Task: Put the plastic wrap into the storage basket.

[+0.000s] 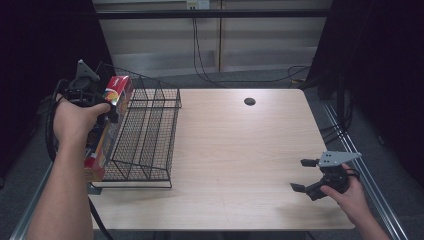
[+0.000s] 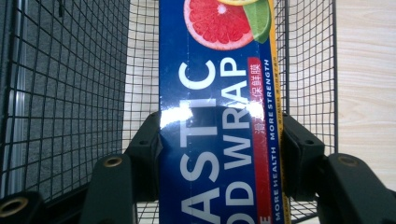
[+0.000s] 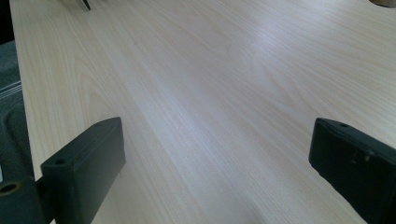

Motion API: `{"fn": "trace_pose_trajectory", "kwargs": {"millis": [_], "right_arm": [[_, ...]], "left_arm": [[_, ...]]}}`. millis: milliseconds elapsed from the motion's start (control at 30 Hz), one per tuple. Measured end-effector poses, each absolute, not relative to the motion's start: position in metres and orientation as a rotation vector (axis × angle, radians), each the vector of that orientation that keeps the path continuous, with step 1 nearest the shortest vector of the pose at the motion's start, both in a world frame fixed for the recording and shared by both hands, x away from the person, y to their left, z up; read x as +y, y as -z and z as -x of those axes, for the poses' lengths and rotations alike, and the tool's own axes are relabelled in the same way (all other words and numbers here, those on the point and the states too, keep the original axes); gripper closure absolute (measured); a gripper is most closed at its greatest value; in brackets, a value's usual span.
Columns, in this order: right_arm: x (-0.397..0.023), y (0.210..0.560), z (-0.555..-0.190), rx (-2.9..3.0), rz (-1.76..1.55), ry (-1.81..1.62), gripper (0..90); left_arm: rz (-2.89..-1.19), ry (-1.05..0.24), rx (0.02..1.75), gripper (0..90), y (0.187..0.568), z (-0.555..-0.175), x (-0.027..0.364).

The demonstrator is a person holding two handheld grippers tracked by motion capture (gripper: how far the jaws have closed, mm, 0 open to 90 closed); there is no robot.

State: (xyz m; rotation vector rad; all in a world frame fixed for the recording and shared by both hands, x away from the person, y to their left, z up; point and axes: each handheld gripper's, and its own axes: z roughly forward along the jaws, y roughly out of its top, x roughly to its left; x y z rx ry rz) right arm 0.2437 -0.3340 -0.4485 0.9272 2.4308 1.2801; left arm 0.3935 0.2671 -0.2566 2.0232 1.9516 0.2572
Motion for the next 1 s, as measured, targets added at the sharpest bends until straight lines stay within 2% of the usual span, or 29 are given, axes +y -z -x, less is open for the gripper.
{"fn": "trace_pose_trajectory", "kwargs": {"millis": [1000], "right_arm": [[-0.333, 0.449, -0.244, 2.433, -0.924, -1.281, 3.2]], "left_arm": [[-2.035, -0.256, 1.987, 42.6, 0.276, -0.402, 0.268]]}}
